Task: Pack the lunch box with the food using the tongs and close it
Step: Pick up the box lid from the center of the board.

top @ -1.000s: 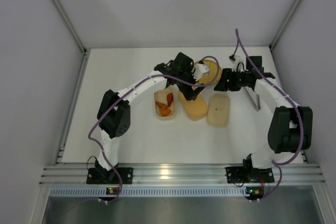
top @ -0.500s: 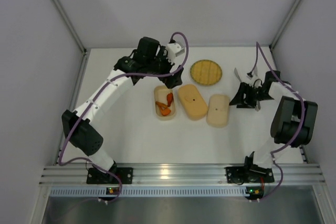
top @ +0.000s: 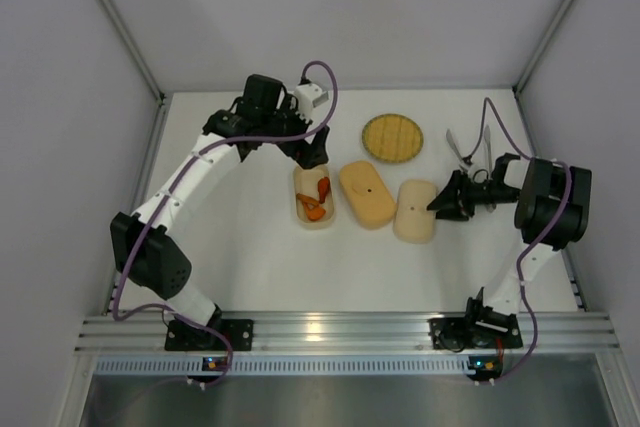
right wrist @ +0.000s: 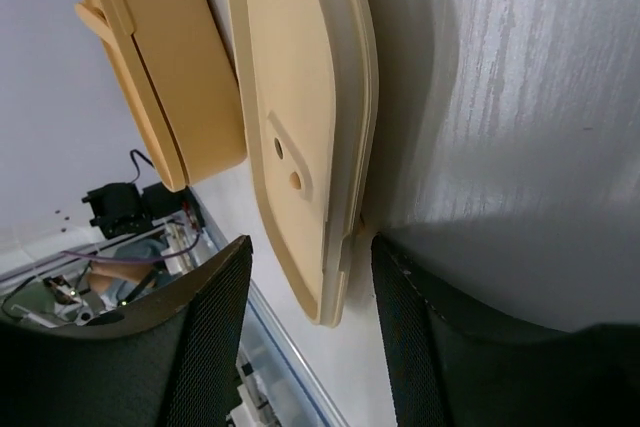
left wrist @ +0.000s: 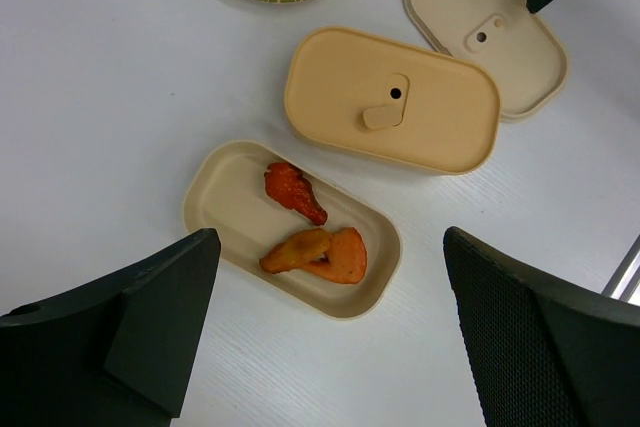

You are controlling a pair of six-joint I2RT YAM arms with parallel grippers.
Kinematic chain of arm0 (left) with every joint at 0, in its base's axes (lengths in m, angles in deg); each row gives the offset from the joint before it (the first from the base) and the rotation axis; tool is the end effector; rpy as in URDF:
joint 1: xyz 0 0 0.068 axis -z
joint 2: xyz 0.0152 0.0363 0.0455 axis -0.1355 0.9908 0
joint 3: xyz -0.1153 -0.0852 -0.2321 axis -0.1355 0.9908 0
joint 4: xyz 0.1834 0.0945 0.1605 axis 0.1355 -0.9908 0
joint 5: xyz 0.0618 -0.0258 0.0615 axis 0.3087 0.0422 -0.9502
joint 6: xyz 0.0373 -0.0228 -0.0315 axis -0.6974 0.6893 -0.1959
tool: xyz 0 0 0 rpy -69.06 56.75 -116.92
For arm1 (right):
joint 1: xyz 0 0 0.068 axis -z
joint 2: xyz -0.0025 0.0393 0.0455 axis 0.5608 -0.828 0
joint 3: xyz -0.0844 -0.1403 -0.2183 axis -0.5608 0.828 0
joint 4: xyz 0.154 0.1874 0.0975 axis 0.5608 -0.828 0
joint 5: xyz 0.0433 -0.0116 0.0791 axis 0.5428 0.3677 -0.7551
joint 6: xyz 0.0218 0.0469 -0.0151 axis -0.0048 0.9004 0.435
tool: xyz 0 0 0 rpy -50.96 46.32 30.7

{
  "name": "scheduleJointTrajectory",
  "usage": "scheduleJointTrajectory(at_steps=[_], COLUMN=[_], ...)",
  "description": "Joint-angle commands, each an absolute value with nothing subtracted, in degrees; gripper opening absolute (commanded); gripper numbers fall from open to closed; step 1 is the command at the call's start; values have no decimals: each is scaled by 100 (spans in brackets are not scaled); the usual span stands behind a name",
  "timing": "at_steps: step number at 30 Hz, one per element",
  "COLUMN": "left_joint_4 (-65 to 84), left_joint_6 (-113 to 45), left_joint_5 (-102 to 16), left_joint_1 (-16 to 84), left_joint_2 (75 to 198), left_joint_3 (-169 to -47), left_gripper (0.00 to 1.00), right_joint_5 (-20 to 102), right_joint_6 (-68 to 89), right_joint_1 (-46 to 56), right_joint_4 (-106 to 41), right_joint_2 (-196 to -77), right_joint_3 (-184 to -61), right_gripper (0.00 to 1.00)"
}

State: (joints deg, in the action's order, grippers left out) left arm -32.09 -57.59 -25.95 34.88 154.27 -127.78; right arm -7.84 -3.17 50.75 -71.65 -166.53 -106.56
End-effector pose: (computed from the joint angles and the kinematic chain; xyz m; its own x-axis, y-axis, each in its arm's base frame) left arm 0.3128 -0.1770 0.3652 -0.4219 0.4240 -0.8014 0.8031 0.5850 -0.1133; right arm 0.3087 -0.0614 0.1141 -0.9711 0.2225 -0.0861 0.0547 0.5591 0.8273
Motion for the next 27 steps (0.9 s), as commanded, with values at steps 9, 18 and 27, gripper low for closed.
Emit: scheduleJointTrajectory(at_steps=[9, 18, 27], left_joint_4=[-3220, -3369, -3430], left_joint_6=[-5316, -5079, -4596], left_joint_5=[-2036, -1799, -210], left_joint_1=[3257, 3099, 1931], left_joint_2=[15294, 15163, 14899], left_joint_3=[-12788, -12797, -12866], left_gripper=[98, 98, 98], right_joint_5=[-913, -1080, -1449], right_joint_6=[-287, -514, -2173], right_joint_1=[5019, 4984, 5538], right_joint_4=[-6636, -6976, -9084], right_joint_2=[-17108, -16942, -15896], right_joint_3=[-10717, -10971, -11752], right_gripper=[44, 11, 0])
